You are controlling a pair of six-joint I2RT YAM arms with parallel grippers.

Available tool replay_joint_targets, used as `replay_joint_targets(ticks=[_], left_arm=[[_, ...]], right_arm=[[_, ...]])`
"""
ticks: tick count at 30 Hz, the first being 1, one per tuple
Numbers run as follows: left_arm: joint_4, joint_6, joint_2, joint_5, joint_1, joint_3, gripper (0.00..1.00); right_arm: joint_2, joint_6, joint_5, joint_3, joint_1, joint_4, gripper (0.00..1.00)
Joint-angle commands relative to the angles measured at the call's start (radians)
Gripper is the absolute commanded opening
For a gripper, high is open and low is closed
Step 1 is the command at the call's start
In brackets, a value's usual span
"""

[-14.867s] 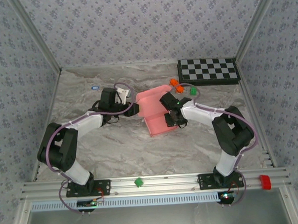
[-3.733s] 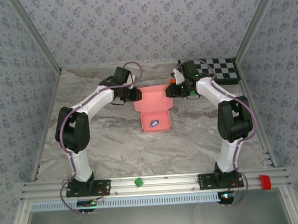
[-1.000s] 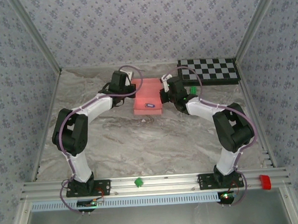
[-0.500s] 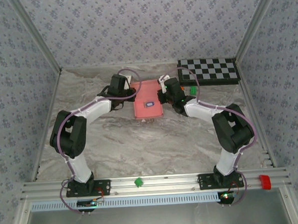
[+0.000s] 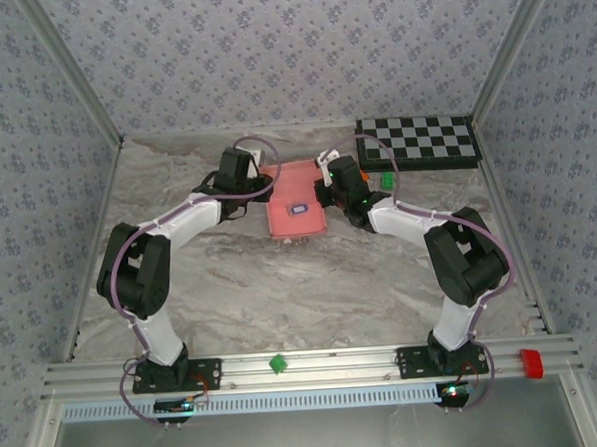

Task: Fold the paper box

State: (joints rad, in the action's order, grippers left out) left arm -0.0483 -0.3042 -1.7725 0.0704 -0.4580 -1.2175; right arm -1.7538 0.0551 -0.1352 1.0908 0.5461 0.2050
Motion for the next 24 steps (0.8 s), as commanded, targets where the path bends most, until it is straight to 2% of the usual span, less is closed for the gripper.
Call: replay_joint_targets(ticks=[1, 14, 24], left_arm=[[0.018, -0.011, 0.038, 0.012, -0.001, 0.012, 0.25], [-0.018, -0.007, 0.057, -0.069, -0.002, 0.016, 0.29], [-0.030, -0.006, 0.065, -0.070, -0.002, 0.024, 0.27]], right_arm=[[0.020, 0.012, -0.008, 0.001, 0.009, -0.012, 0.16], [0.018, 0.006, -0.018, -0.002, 0.009, -0.018, 0.16], [0.015, 0.006, -0.020, 0.000, 0.008, -0.024, 0.16]])
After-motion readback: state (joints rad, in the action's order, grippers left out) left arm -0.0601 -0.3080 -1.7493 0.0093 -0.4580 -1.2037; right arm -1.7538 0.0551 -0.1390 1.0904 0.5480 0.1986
